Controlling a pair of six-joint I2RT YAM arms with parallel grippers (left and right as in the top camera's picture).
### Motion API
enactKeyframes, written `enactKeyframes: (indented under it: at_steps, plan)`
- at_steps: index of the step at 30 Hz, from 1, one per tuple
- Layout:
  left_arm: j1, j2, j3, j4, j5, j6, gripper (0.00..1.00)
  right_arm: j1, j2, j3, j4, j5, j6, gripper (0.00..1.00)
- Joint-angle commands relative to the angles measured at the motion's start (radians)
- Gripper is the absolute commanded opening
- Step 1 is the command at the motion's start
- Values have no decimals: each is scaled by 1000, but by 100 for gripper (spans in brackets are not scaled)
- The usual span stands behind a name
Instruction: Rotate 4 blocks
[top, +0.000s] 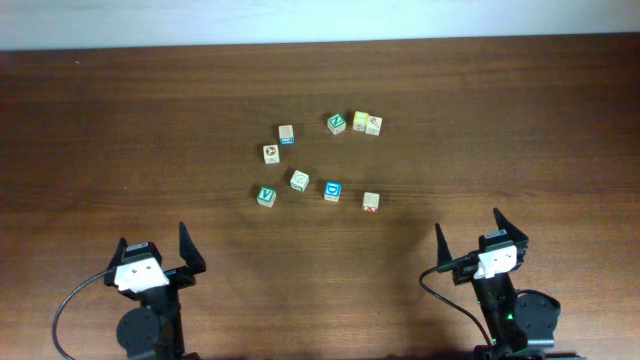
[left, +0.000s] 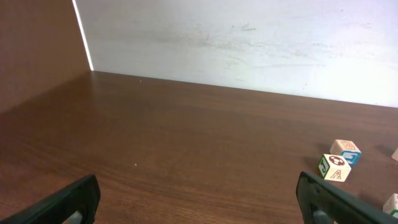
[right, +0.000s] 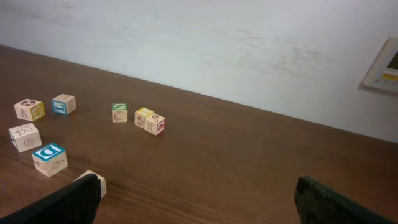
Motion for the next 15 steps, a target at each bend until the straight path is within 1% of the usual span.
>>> enactKeyframes:
  at_steps: [1, 3, 4, 5, 7, 8, 10, 12, 15]
  plan:
    - [6, -9, -8, 0, -3, 19, 99, -6, -7, -8, 2, 18, 1, 99]
    - [6, -9, -8, 0, -3, 19, 99, -6, -7, -8, 2, 11, 3, 99]
    - [6, -9, -8, 0, -1, 17, 99, -6, -7, -8, 8, 11, 41, 99]
    - [6, -9, -7, 4, 36, 13, 99, -6, -7, -8, 29, -6, 73, 99]
    - [6, -9, -7, 26, 111, 13, 99, -6, -7, -7, 87, -77, 72, 99]
    - [6, -9, -7, 55, 138, 5, 99, -6, -7, 1, 90, -95, 73, 99]
    - [6, -1, 7, 106, 155, -89, 99, -6, -6, 42, 90, -146, 73, 99]
    - [6, 61, 90, 104, 193, -97, 99, -6, 14, 127, 87, -146, 72, 98]
    - [6, 169, 200, 98, 200, -97, 99, -7, 54, 212, 58, -145, 68, 99]
